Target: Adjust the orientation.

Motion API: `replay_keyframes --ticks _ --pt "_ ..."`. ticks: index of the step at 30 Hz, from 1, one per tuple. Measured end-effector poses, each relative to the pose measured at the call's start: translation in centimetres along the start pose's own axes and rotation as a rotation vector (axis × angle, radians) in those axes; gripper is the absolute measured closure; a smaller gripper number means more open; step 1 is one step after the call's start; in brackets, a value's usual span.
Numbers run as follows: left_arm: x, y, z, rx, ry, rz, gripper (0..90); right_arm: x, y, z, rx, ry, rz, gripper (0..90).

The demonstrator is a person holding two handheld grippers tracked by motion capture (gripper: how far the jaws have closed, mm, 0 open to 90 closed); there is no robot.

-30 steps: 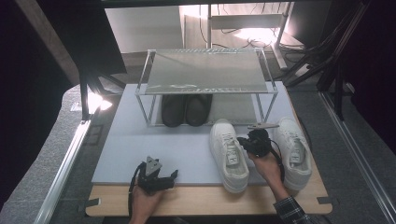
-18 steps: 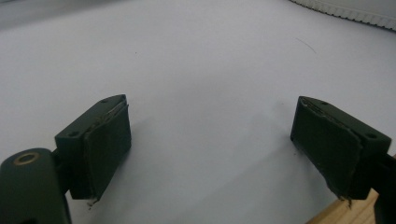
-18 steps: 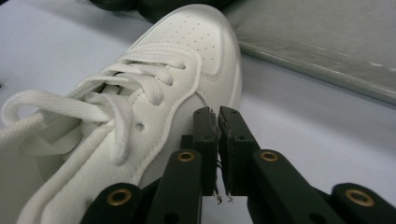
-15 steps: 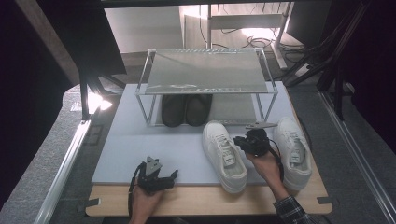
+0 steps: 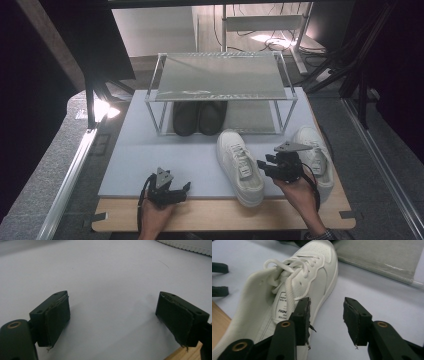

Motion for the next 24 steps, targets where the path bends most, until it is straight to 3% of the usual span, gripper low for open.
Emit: replay_keyframes --ticks 8,13,20,24 --pt "0.0 0.0 0.0 0.0 0.0 0.0 12.0 -0.9 -1.4 -0.3 -0.011 0.022 0.082 44.2" --pt "0.0 0.0 0.0 0.0 0.0 0.0 12.0 -1.9 -0.9 -0.4 -0.035 0.005 0.115 42.6" --pt "0.0 0.0 0.0 -0.002 0.004 0.0 12.0 -2.2 0.8 -0.3 -0.078 -0.015 0.094 54.3" --pt "0.0 0.0 0.0 -0.002 0.005 0.0 12.0 -2.3 1.6 -0.3 -0.117 -0.019 0.106 64.8"
Point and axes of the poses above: each handheld gripper's, and its own axes: y roughly forward along the jaws, z roughly out of its top, x roughly to its right, the point moved 10 cm from there along y, roughly forward along the jaws, and after that the axes turned 2 degrees about -z, right-handed, at the moved point
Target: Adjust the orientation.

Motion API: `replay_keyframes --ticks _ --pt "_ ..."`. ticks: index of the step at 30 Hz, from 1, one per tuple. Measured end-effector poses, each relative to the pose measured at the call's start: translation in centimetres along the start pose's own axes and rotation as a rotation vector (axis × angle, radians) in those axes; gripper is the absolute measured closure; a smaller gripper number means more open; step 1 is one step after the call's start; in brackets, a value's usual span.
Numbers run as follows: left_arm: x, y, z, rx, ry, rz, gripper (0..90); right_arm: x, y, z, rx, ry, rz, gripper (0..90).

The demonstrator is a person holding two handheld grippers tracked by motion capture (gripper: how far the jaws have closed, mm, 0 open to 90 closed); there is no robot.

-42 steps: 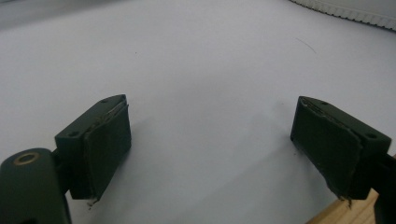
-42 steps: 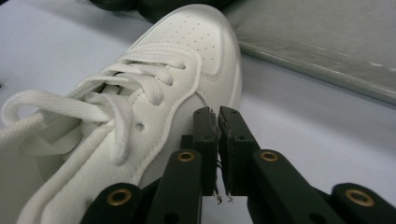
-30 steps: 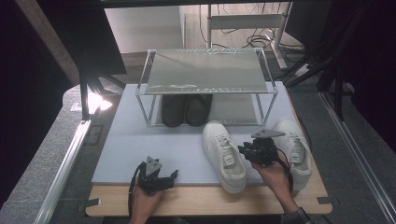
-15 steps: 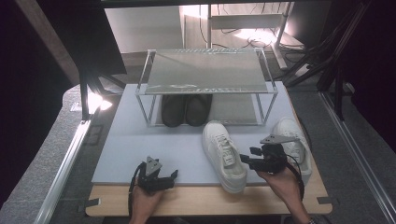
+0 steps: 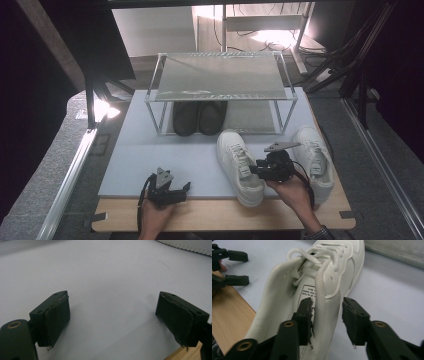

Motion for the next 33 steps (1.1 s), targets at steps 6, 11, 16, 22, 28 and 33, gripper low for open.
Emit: replay_keyframes --ticks 6,11,16,22,28,33 --pt "0.0 0.0 0.0 0.0 -0.003 0.0 12.0 0.2 0.1 0.1 -0.021 0.021 0.028 73.3" --pt "0.0 0.0 0.0 0.0 -0.003 0.0 12.0 0.5 0.1 0.1 -0.016 0.117 0.094 79.1" --pt "0.0 0.0 0.0 0.0 -0.003 0.0 12.0 1.0 0.0 0.1 0.005 0.195 0.147 81.1" --pt "0.0 0.0 0.0 0.002 -0.006 -0.001 12.0 1.3 -0.3 0.2 0.028 0.246 0.187 81.8" --pt "0.0 0.0 0.0 0.0 -0.003 -0.001 12.0 1.2 -0.4 0.6 0.029 0.269 0.217 82.0" --pt "0.0 0.0 0.0 -0.001 -0.003 -0.001 12.0 1.1 -0.6 1.0 0.039 0.291 0.242 82.2"
Point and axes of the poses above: each handheld gripper's, and its own axes: y roughly forward along the jaws, z roughly out of its top, x roughly to its right, the point moved 10 cm from there along y, roughly forward along the jaws, and after that the axes turned 2 degrees about -z, right-handed, at the moved point
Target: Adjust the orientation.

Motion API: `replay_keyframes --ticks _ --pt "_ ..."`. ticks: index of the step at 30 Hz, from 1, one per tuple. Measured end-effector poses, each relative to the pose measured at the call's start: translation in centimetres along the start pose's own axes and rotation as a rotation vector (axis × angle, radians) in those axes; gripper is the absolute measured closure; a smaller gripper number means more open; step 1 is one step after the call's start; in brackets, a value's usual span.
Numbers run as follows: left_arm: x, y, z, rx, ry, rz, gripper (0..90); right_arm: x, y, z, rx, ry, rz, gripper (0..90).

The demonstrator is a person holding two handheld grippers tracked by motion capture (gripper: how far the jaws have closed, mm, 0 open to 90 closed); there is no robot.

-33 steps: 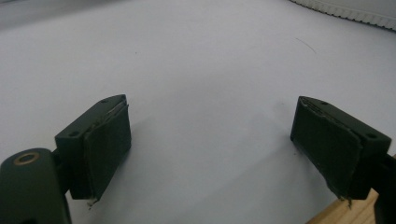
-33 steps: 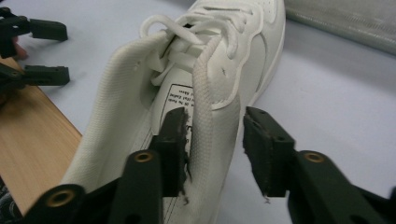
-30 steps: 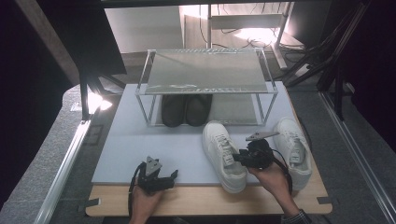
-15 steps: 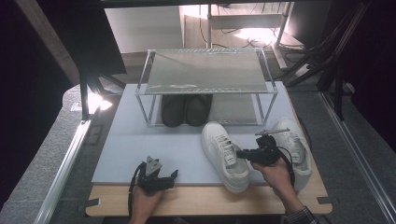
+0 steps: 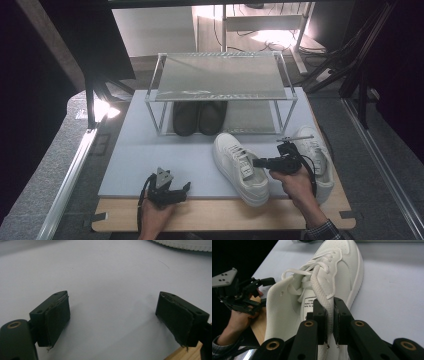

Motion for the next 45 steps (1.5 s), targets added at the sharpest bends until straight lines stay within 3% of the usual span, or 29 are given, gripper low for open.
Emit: replay_keyframes --ticks 12,45 --pt "0.0 0.0 0.0 0.0 0.0 0.0 12.0 -1.3 -1.4 1.5 0.038 0.033 0.084 82.1" --pt "0.0 0.0 0.0 0.004 0.002 0.001 12.0 -6.4 -4.1 7.4 0.102 0.006 0.226 81.9"
Point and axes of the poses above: each handheld gripper's, and its own axes: y roughly forward along the jaws, z roughly out of its top, x roughly to its right, the point moved 10 cm from there along y, roughly forward along the jaws, and after that the axes turned 2 degrees about -z, right-handed, at the moved point
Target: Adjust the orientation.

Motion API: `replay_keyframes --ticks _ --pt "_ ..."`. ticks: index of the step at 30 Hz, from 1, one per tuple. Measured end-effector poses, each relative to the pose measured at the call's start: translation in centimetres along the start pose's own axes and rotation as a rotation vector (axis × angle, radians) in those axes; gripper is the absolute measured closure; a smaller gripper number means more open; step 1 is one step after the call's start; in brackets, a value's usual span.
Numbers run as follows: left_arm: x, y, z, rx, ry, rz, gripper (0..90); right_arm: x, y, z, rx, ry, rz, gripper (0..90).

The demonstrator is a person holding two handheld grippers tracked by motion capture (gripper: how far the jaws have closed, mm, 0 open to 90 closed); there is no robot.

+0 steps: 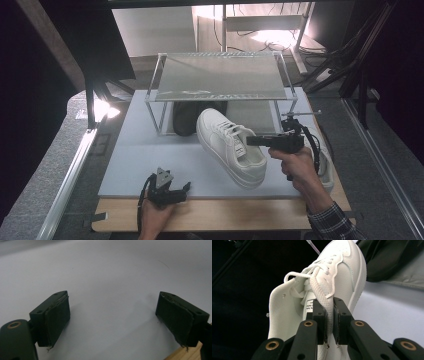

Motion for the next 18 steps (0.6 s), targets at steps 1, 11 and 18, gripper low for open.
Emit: replay_keyframes --ticks 1,11,18 --pt "0.0 0.0 0.0 0.0 0.0 0.0 12.0 -0.1 0.0 0.2 0.0 0.0 0.001 81.9" --pt "0.0 0.0 0.0 -0.003 0.0 -0.001 12.0 -1.2 -0.6 2.0 0.021 0.001 0.02 81.8" --pt "0.0 0.0 0.0 -0.003 0.001 -0.001 12.0 -2.2 -0.9 3.4 0.046 0.011 0.047 81.8"
Point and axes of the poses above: each handheld gripper's, and its own axes: y roughly forward along the jaws, z roughly out of its top, x roughly to its right, the point moved 10 cm from there along y, roughly forward along the jaws, and after that the axes turned 2 degrees about -z, right-handed, at the moved point
